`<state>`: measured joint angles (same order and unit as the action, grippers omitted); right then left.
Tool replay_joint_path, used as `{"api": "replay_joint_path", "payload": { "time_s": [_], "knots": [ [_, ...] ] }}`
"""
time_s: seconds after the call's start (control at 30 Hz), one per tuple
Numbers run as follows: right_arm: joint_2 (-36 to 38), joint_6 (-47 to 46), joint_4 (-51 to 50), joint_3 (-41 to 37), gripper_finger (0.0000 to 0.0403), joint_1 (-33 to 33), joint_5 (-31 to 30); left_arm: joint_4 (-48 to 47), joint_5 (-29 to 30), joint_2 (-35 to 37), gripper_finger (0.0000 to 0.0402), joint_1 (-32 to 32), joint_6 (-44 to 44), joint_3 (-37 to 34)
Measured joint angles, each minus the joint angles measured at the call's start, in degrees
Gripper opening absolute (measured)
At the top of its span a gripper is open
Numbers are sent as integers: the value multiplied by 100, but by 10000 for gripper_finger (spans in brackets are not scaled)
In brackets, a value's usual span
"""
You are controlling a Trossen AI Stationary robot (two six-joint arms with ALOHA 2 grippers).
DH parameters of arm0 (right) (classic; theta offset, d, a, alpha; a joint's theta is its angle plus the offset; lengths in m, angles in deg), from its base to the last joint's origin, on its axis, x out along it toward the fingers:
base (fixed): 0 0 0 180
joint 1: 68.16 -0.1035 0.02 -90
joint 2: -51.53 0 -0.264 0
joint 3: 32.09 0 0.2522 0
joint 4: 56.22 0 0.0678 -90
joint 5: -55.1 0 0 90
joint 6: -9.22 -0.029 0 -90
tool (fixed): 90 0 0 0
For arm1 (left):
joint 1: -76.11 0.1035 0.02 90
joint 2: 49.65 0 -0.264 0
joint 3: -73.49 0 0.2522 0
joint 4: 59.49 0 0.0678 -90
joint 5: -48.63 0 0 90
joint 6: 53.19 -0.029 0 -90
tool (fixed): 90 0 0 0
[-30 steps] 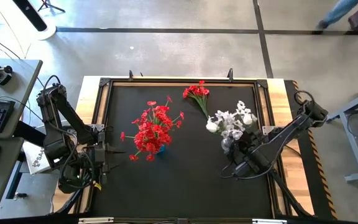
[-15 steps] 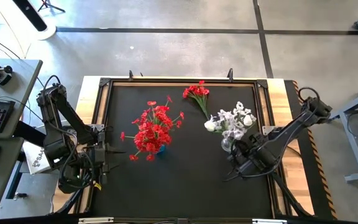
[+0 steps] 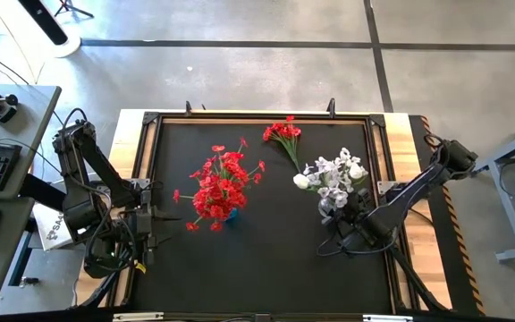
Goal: Sort flowers into vase by color
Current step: Adjust the transparent vase
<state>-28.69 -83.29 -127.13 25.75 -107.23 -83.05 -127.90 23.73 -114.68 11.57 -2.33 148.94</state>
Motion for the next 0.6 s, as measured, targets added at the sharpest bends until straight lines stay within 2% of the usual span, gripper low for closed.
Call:
{"api": "replay_joint_path", "payload": {
  "time_s": [0.17, 0.33, 0.47, 0.6],
  "knots": [
    [0, -2, 45, -27, 177, 3, -142, 2, 0, 0, 151, 1, 1, -2],
    [-2, 0, 35, -34, 101, 7, -316, 2, 1, 0, 151, 1, 1, 0],
    [-2, -71, 16, -83, 40, 7, -771, 3, 2, 0, 151, 1, 1, -2],
    [-2, -565, -34, -353, 9, 7, -1219, 4, 4, 0, 151, 0, 0, -1]
  ]
}}
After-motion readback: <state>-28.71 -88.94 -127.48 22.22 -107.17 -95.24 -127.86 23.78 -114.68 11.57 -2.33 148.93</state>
